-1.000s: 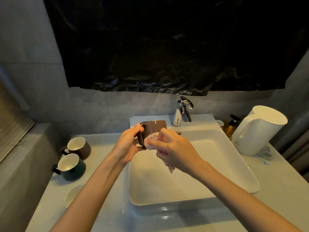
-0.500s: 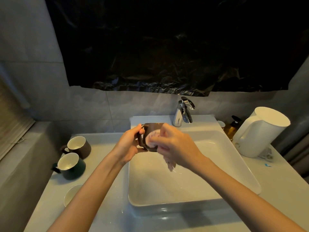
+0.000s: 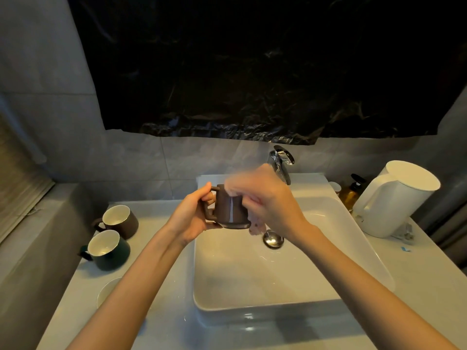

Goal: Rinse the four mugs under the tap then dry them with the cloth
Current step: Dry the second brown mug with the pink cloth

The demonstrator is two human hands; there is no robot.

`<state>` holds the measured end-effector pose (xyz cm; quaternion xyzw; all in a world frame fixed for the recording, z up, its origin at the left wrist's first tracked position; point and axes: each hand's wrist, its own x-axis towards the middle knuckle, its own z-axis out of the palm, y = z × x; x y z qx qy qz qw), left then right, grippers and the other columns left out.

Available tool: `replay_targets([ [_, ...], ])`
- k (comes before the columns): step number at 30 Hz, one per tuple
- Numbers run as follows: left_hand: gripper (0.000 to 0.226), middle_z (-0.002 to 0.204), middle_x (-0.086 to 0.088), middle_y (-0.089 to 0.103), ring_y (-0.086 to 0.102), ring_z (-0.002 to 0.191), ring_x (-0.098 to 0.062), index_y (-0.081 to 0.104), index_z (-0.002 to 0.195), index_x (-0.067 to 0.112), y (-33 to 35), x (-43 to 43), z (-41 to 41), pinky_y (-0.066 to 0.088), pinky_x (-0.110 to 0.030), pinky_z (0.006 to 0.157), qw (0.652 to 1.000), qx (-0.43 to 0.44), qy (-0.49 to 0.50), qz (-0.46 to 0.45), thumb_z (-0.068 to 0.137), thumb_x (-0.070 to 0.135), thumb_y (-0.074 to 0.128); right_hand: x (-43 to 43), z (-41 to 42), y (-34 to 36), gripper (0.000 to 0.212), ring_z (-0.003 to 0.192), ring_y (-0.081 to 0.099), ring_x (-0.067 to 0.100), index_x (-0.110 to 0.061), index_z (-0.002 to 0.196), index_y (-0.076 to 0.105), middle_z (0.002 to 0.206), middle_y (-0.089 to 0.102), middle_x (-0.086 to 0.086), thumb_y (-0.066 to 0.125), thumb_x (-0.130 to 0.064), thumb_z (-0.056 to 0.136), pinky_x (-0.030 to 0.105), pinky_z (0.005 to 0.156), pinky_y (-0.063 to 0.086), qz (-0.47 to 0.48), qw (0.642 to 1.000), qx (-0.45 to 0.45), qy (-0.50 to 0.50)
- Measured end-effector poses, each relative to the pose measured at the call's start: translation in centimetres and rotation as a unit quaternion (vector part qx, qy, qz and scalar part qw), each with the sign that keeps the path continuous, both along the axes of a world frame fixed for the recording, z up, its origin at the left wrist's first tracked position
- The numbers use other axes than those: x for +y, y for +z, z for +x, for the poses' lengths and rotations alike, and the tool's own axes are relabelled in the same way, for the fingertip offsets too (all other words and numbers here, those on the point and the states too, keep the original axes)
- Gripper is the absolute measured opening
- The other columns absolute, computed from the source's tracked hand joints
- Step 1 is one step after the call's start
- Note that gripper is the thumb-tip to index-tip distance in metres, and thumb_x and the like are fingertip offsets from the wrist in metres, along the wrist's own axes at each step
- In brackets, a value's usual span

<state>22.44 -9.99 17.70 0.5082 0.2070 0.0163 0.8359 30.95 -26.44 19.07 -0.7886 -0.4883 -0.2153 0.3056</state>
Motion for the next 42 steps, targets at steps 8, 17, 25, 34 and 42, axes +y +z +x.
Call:
replay_targets([
  [8, 0.043, 0.06, 0.003, 0.033, 0.048, 0.06, -0.019, 0.029, 0.059, 0.021, 0.0, 0.5, 0.3, 0.047, -0.053, 0.084, 1.0, -0.002, 0.01, -0.023, 0.097, 0.036, 0.044, -1.4, -1.5, -1.0, 0.029, 0.073, 0.043, 0.014, -0.026, 0.103, 0.074, 0.088, 0.048, 0.006, 0.053, -0.02, 0.084, 0.026, 0.052, 0.041, -0.064, 0.994, -0.03, 0.088],
  [17, 0.045, 0.066, -0.004, 0.035, 0.049, 0.069, -0.026, 0.035, 0.054, 0.021, -0.4, 1.3, 0.5, 0.046, -0.063, 0.087, 0.997, -0.013, 0.017, -0.08, 0.094, 0.038, 0.048, -1.8, -1.8, -1.2, 0.031, 0.077, 0.046, 0.015, -0.024, 0.104, 0.074, 0.09, 0.044, 0.005, 0.055, -0.015, 0.082, 0.023, 0.061, 0.043, -0.024, 0.996, 0.009, 0.087],
  [25, 0.039, 0.069, -0.006, 0.04, 0.051, 0.075, -0.029, 0.036, 0.056, 0.021, -0.5, 1.2, 0.5, 0.038, -0.068, 0.094, 0.995, -0.02, -0.013, -0.094, 0.085, 0.037, 0.056, -0.3, 0.4, 1.2, 0.033, 0.085, 0.041, -0.006, -0.024, 0.11, 0.072, 0.093, 0.042, 0.003, 0.059, -0.01, 0.083, 0.006, 0.074, 0.034, 0.082, 0.992, 0.092, -0.001],
  [34, 0.037, 0.077, -0.01, 0.047, 0.046, 0.103, -0.035, 0.038, 0.056, 0.02, -0.4, 1.5, 0.2, 0.038, -0.071, 0.092, 0.99, -0.016, -0.027, -0.139, 0.083, 0.035, 0.058, -1.6, 0.3, 0.8, 0.03, 0.085, 0.046, 0.004, -0.029, 0.109, 0.072, 0.092, 0.045, 0.003, 0.057, -0.017, 0.085, 0.012, 0.075, 0.038, 0.066, 0.987, 0.14, 0.048],
  [42, 0.044, 0.08, -0.013, 0.052, 0.047, 0.122, -0.042, 0.036, 0.057, 0.019, 0.2, 1.5, 0.1, 0.045, -0.071, 0.08, 0.984, -0.007, -0.006, -0.18, 0.096, 0.035, 0.047, -3.3, -2.6, -1.0, 0.032, 0.088, 0.049, 0.004, -0.029, 0.096, 0.075, 0.09, 0.047, 0.002, 0.061, -0.005, 0.08, 0.012, 0.074, 0.041, 0.072, 0.974, 0.191, 0.095],
])
